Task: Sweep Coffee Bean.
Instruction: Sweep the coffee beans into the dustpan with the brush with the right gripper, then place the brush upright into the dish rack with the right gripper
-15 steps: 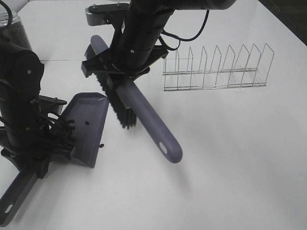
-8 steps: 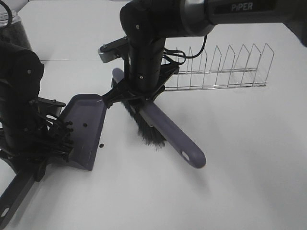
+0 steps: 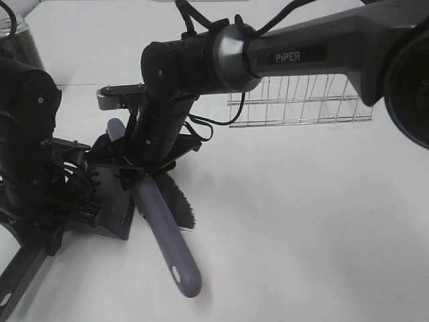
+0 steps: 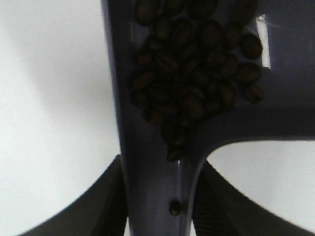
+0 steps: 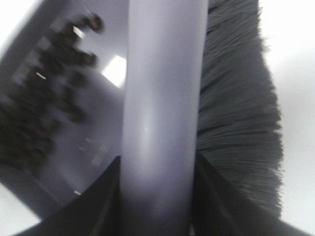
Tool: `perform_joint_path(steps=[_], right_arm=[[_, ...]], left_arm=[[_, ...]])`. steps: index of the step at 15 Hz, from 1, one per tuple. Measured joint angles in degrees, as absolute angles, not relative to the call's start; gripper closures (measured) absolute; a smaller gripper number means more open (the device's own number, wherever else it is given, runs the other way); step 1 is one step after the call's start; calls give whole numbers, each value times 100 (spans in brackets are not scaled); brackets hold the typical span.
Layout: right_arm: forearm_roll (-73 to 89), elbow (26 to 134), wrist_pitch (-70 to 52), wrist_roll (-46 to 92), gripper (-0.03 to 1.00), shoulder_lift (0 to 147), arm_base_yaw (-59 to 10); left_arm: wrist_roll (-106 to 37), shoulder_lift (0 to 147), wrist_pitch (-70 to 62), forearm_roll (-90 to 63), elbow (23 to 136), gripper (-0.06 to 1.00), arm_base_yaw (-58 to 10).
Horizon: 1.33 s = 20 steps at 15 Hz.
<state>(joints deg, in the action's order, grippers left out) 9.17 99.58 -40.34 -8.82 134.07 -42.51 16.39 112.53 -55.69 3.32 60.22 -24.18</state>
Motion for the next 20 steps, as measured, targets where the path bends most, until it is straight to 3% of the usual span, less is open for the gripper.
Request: perform_joint_path(steps=[9, 20], right_arm=[[2773, 9952, -3707, 212, 60, 13132, -3890], [1960, 9952, -4521, 395, 60, 11849, -3077]], left_arm=[[1621, 11253, -5575, 269, 6022, 63, -2418], [1576, 11253, -5563, 218, 6022, 63, -2401]])
